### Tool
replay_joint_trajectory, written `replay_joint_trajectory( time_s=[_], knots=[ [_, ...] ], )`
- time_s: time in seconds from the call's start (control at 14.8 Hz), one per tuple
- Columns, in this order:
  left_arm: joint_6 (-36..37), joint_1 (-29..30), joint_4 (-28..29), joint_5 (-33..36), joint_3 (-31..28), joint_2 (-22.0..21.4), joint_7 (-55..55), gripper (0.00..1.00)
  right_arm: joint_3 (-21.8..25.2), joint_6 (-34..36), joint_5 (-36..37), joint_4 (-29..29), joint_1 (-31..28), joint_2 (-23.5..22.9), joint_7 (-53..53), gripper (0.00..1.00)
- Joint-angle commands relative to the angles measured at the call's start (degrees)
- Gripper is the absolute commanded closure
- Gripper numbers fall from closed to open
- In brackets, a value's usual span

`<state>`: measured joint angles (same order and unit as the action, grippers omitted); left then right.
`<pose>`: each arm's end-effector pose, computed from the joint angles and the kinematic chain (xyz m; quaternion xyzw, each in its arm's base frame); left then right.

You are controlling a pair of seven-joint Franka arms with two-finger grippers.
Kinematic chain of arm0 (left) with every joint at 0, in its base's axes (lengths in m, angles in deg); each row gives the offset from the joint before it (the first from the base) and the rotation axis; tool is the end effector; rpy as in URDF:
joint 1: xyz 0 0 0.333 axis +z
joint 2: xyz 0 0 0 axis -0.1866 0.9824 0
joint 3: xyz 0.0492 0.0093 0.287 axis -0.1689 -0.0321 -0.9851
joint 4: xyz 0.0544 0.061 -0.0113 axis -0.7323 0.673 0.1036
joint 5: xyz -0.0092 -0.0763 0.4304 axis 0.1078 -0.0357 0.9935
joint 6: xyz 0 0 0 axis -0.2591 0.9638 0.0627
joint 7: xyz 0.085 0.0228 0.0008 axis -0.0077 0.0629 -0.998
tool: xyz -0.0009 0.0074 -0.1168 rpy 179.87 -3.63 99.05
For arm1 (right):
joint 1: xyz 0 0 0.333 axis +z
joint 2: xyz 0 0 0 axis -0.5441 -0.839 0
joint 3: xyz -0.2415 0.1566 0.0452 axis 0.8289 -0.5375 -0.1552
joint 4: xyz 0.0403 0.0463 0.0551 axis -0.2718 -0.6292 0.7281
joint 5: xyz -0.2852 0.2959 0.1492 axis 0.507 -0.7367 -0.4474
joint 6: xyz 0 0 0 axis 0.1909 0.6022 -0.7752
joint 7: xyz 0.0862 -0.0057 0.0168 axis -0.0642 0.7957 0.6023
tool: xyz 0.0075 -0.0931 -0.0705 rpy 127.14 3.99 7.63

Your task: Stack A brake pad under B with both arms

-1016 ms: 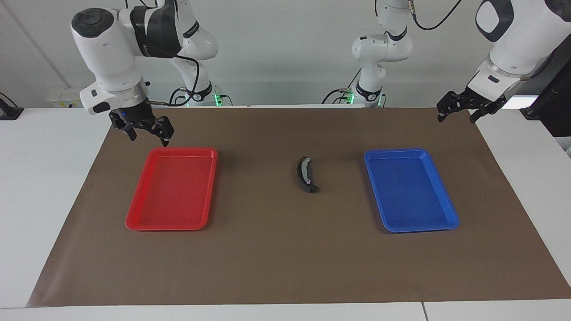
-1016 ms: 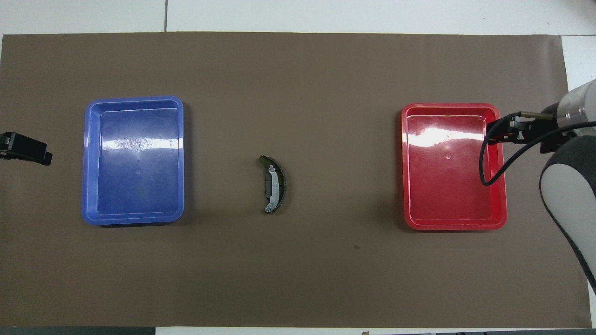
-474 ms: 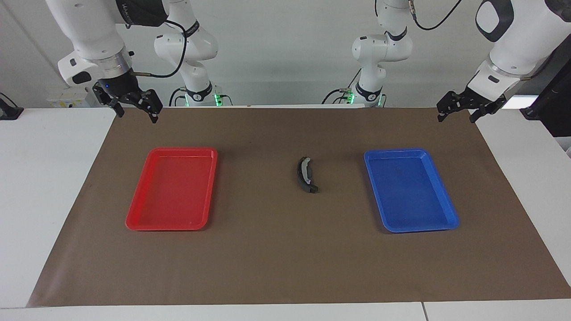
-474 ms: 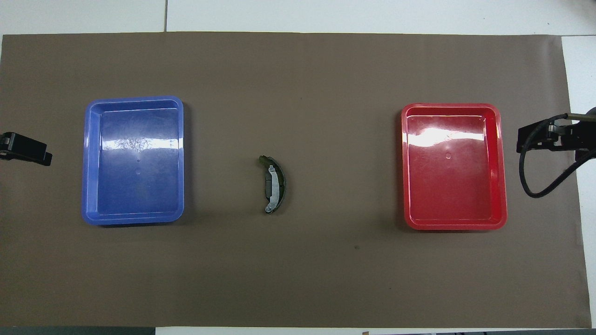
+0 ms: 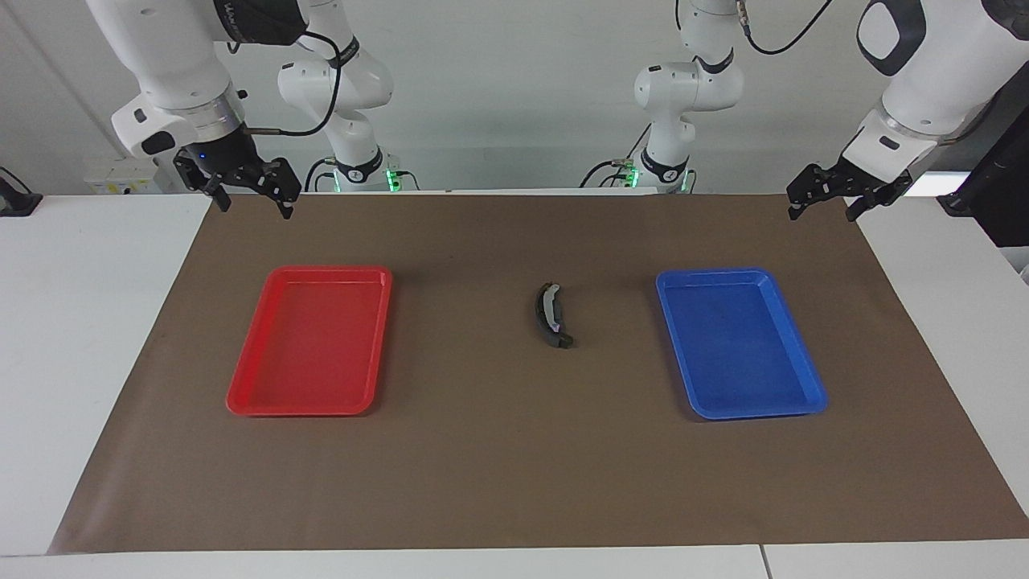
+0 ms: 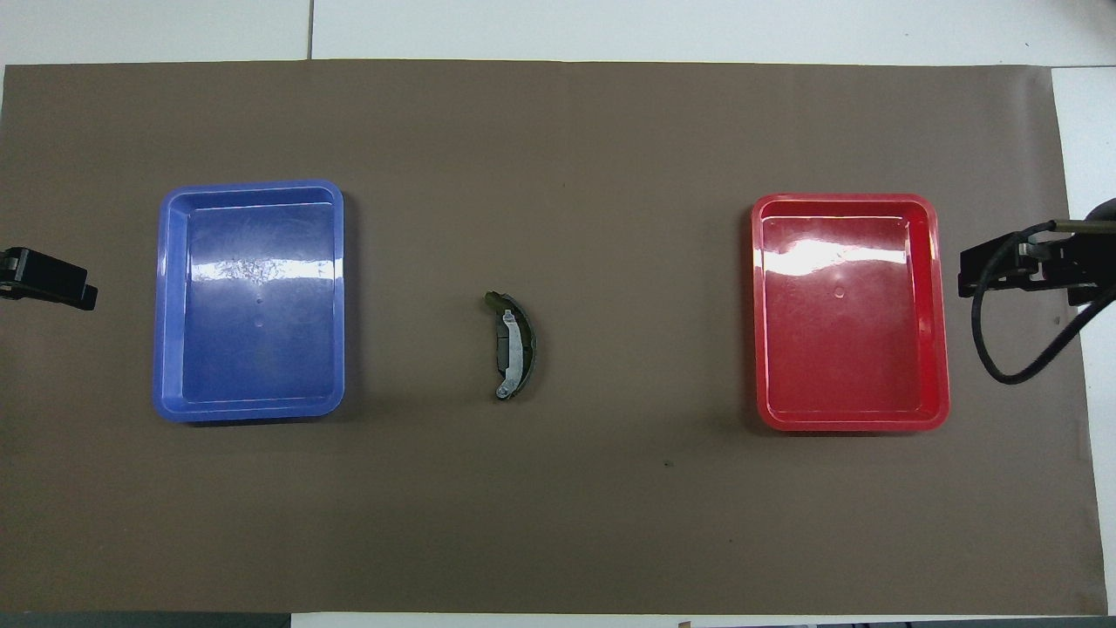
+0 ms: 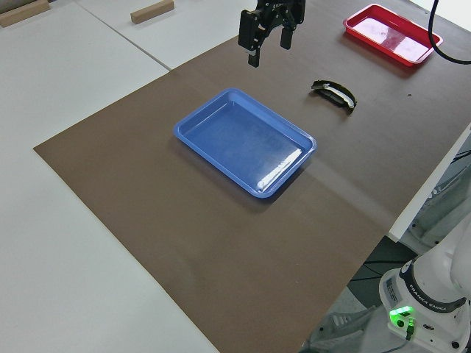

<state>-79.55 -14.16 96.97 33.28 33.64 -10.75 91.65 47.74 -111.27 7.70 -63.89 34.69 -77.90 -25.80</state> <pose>0.5854 0.0025 0.5768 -0.9967 0.0660 0.0472 0.0046 0.5716 0.0099 0.5997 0.9979 -0.0494 -0.0375 0.0211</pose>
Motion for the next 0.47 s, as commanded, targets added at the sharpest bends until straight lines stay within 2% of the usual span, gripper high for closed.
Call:
replay_joint_trajectory(
  time_s=[0.0,0.41],
  knots=[
    [-3.69,0.6,1.52,-0.42,0.36,-0.72,0.8,0.01,0.1,1.31,-1.77,2.09,-2.6,-1.15,6.26,0.0],
    [-5.02,0.6,2.5,-0.85,0.54,-1.17,1.24,0.01,-0.08,0.78,-1.15,2.09,-2.43,-1.15,6.9,0.0]
  ],
)
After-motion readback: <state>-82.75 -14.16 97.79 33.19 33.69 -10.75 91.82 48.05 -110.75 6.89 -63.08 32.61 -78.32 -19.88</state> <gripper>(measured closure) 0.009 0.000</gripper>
